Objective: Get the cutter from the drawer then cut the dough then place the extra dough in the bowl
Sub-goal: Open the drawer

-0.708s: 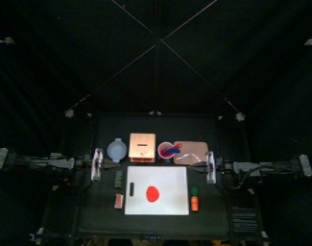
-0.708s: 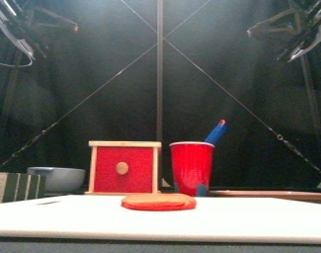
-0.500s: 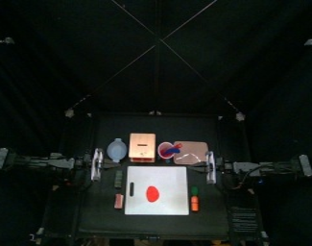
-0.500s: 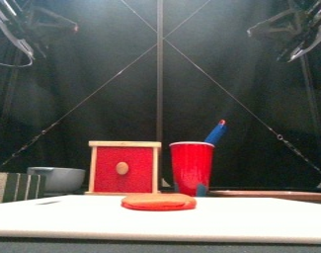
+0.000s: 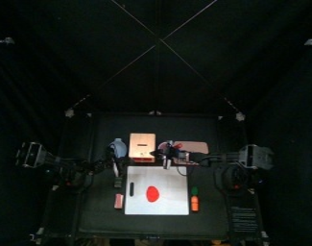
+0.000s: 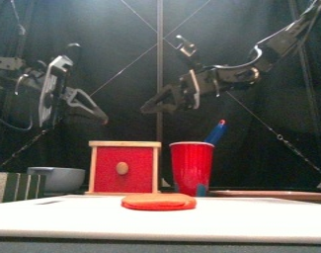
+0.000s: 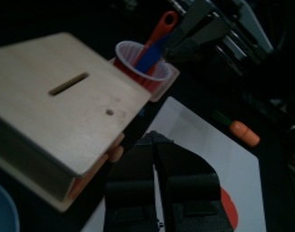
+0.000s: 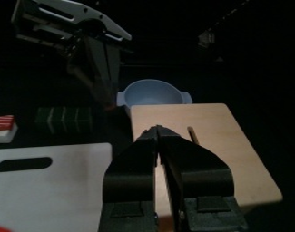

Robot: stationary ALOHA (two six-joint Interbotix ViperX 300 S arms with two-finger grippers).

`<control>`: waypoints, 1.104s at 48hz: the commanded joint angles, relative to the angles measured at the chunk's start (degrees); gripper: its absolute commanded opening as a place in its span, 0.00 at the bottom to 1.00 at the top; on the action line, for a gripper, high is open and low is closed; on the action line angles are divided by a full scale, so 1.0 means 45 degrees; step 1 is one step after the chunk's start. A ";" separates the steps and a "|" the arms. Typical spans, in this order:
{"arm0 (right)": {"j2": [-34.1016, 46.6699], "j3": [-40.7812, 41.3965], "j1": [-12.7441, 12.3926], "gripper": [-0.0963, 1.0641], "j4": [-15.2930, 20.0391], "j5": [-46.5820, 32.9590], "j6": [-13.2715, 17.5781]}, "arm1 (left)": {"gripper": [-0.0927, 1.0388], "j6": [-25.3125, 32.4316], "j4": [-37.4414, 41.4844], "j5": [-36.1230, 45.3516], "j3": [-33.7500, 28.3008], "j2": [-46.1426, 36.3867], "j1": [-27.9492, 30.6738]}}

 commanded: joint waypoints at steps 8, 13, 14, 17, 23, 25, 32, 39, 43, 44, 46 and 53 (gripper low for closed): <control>0.1094 -0.1641 -0.0508 0.03 -0.0430 0.0176 0.0020 | 0.80 -0.3594 -0.1094 -0.0117 -0.1309 0.1895 -0.0332; 0.1406 -0.1680 -0.0547 0.03 -0.0430 0.0625 0.0020 | 0.81 -0.5215 -0.1055 -0.0117 -0.1445 0.2402 -0.0352; 0.1523 -0.1699 -0.0586 0.03 -0.0391 0.0703 0.0039 | 0.81 -0.5371 -0.1055 -0.0117 -0.1504 0.2480 -0.0352; 0.1777 -0.1758 -0.0586 0.03 -0.0332 0.0859 0.0098 | 0.81 -0.5645 -0.1055 -0.0117 -0.1680 0.2734 -0.0352; 0.2031 -0.1895 -0.0586 0.03 -0.0332 0.1191 0.0137 | 0.81 -0.5742 -0.1250 -0.0117 -0.1973 0.3164 -0.0352; 0.2031 -0.1895 -0.0586 0.03 -0.0332 0.1309 0.0137 | 0.81 -0.5762 -0.1465 -0.0137 -0.2051 0.3223 -0.0332; 0.2031 -0.1914 -0.0684 0.03 -0.0293 0.1523 0.0137 | 0.81 -0.5723 -0.2305 -0.0215 -0.2051 0.3262 -0.0273; 0.2129 -0.1914 -0.0703 0.03 -0.0293 0.1543 0.0156 | 0.81 -0.5723 -0.3066 -0.0469 -0.2070 0.3340 -0.0176; 0.2129 -0.1934 -0.0684 0.03 -0.0293 0.1543 0.0156 | 0.81 -0.5723 -0.3184 -0.0488 -0.2129 0.3418 -0.0117; 0.2129 -0.1914 -0.0703 0.03 -0.0293 0.1543 0.0156 | 0.80 -0.5723 -0.3184 -0.0488 -0.2148 0.3457 -0.0078; 0.2129 -0.1914 -0.0703 0.03 -0.0293 0.1523 0.0156 | 0.80 -0.5723 -0.3203 -0.0488 -0.2207 0.3555 -0.0039; 0.2129 -0.1895 -0.0664 0.03 -0.0273 0.1582 0.0156 | 0.79 -0.5703 -0.3301 -0.0488 -0.2617 0.3887 0.0176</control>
